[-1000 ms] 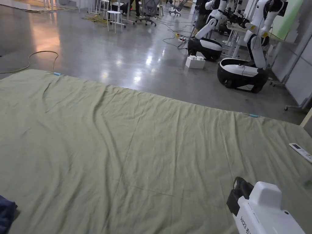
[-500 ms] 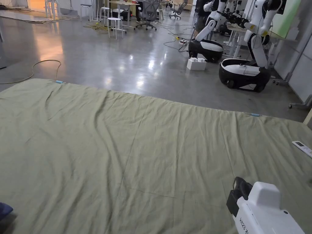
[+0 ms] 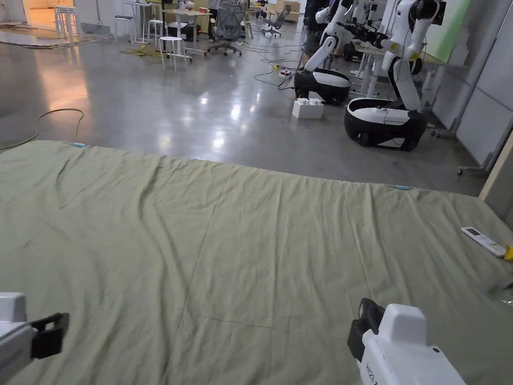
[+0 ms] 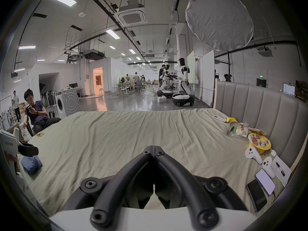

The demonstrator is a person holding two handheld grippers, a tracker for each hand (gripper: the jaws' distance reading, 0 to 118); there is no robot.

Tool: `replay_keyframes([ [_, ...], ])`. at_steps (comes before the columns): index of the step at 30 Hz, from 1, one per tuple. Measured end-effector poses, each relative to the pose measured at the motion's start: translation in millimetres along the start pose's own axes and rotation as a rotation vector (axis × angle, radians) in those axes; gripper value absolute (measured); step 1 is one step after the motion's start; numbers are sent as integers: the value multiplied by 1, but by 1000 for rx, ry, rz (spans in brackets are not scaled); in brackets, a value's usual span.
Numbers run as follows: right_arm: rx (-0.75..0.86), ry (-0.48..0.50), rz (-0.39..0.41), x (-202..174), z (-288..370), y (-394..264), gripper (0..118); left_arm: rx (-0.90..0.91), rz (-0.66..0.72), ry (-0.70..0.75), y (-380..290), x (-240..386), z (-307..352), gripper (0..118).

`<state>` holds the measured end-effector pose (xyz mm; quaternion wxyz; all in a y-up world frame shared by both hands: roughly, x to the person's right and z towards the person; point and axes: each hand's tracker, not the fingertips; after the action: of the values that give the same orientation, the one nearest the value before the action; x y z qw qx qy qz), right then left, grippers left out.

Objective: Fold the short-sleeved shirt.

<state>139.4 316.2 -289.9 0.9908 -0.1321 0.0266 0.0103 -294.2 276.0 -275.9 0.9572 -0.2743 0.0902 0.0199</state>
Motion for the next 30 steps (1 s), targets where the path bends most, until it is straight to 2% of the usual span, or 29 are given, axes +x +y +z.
replay_keyframes([
  [6,18,-12,4,-1,-1,2,1,147,-13,-69,4,74,17,58],
  [11,29,-15,-1,-3,0,3,1,215,-41,-28,15,115,32,25],
  [15,38,-7,-6,-7,4,4,1,286,-27,-64,22,126,43,16],
  [18,43,-3,-7,-10,5,4,1,317,-30,-54,26,132,49,11],
  [30,66,-17,-2,-16,7,5,1,389,-16,-65,32,138,55,5],
])
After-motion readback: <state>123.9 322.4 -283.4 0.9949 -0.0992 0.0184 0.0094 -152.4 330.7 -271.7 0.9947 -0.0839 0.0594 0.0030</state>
